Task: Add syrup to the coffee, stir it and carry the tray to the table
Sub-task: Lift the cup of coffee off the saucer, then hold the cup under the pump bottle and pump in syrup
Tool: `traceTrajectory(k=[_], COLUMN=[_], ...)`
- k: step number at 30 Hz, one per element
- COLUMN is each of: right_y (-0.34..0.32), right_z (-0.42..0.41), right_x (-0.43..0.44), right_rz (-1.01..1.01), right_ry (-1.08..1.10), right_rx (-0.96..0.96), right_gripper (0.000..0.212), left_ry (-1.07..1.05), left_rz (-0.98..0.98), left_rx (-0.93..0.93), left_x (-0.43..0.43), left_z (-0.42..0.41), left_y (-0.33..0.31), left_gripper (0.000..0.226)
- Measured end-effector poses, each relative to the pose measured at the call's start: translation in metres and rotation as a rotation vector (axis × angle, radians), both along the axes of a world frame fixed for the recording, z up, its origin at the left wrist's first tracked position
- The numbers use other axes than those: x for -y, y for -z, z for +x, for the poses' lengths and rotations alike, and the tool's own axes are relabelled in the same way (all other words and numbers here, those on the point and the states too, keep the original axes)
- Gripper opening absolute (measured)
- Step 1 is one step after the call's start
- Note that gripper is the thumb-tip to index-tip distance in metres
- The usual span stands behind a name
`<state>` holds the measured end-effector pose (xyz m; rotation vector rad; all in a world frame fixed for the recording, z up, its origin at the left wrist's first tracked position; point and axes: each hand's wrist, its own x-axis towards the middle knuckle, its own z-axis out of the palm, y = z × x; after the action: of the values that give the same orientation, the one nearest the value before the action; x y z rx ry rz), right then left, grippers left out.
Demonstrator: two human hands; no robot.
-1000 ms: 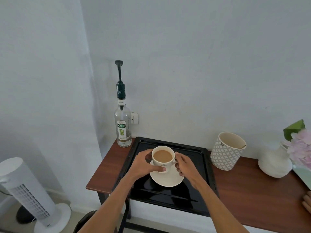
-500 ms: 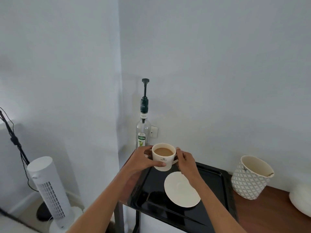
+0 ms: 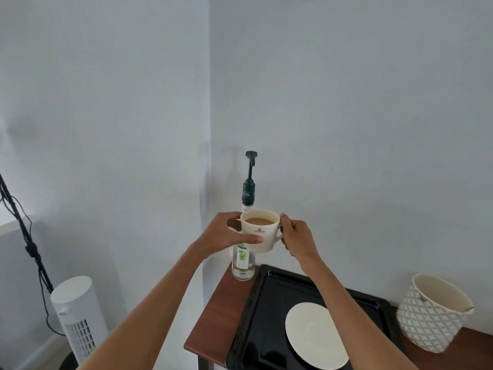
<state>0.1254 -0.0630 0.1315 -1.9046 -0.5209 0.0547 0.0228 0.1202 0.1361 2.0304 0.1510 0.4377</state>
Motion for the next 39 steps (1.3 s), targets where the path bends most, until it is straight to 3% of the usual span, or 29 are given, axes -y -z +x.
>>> traceTrajectory(k=[10,22,31,39], right_y=[-0.044,-0.052,-0.052,-0.056], right_z=[0.008,0.008,0.004,0.001], right_x=[-0.028,-0.036,-0.049,-0.060], right_rz=[0.009,-0.123,0.342,0.485], right_ry=[0.007,0.061,0.082,0.236], right_rx=[0.057,0.169,-0.133,-0.113], right_gripper=[0.044,0.055,0.045,0.026], left_ry=[0.062,0.093,0.084,0.096], left_rz=[0.038,0.018,-0.020,0.010], left_rx=[0.053,0.114,0.125,0.110], left_x=[-0.040,-0.049,-0.047,-0.044], left_z=[0.018,0.028,0.032,0.037], left_y=[-0.046,-0.043,-0.051,-0.061], left_gripper=[0.053,0.058,0.056,0.053])
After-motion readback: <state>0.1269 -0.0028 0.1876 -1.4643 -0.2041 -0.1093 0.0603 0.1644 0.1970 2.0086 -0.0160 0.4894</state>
